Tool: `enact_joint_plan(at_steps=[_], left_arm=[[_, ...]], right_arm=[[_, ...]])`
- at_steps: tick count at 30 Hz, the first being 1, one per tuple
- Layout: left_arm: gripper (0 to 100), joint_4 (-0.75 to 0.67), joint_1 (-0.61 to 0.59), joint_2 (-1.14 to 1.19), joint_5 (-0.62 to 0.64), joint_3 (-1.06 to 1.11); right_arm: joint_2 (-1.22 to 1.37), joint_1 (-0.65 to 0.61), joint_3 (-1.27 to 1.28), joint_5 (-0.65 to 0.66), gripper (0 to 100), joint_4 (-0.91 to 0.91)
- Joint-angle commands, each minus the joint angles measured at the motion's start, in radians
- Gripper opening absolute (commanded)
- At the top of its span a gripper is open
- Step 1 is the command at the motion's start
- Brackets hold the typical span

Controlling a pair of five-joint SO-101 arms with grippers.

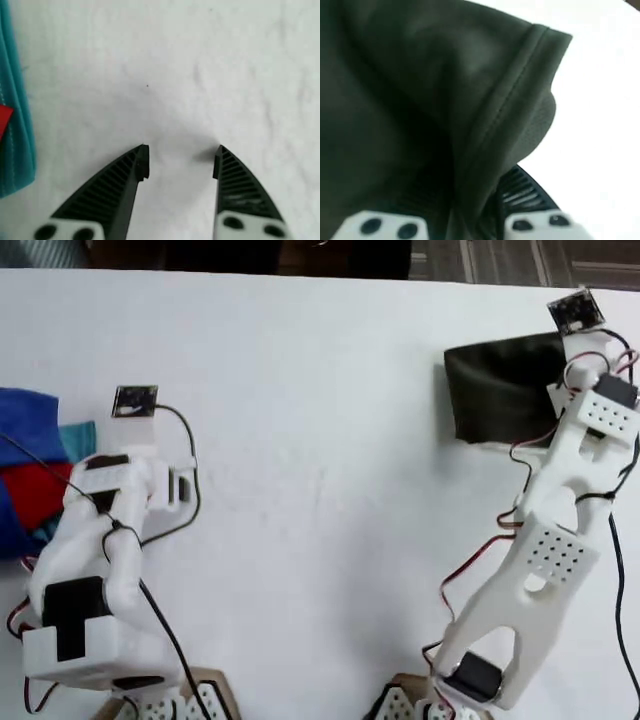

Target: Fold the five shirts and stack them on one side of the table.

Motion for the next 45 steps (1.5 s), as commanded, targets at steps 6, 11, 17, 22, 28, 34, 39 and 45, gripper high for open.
enact_joint_plan(at_steps=[6, 11, 17, 22, 28, 34, 39, 45], left_arm=[[23, 0.0, 0.002, 0.0, 0.0, -0.03], [23, 0.0, 0.002, 0.0, 0.0, -0.03], [23, 0.0, 0.002, 0.0, 0.0, -0.03], [23, 0.0, 0.002, 0.0, 0.0, -0.03], [23, 0.0, 0.002, 0.0, 0.0, -0.03], [23, 0.0, 0.002, 0.0, 0.0, -0.03], [23, 0.0, 0.002, 0.0, 0.0, -0.03], [23, 0.0, 0.021, 0.0, -0.002, -0.027]], right_arm=[[-0.028, 0.005, -0.021, 0.003, 16.2, -0.016], [-0.137, 0.001, -0.021, 0.0, 23.5, 0.025], [-0.274, -0.024, -0.021, -0.075, 16.2, -0.018], [-0.277, -0.071, -0.008, -0.161, 8.5, 0.025], [-0.094, -0.073, -0.02, -0.163, 7.4, -0.01], [0.021, -0.038, -0.02, -0.163, 8.0, -0.025], [-0.077, -0.058, -0.11, -0.169, 8.0, 0.041], [-0.248, -0.088, -0.319, -0.17, 8.0, 0.285]])
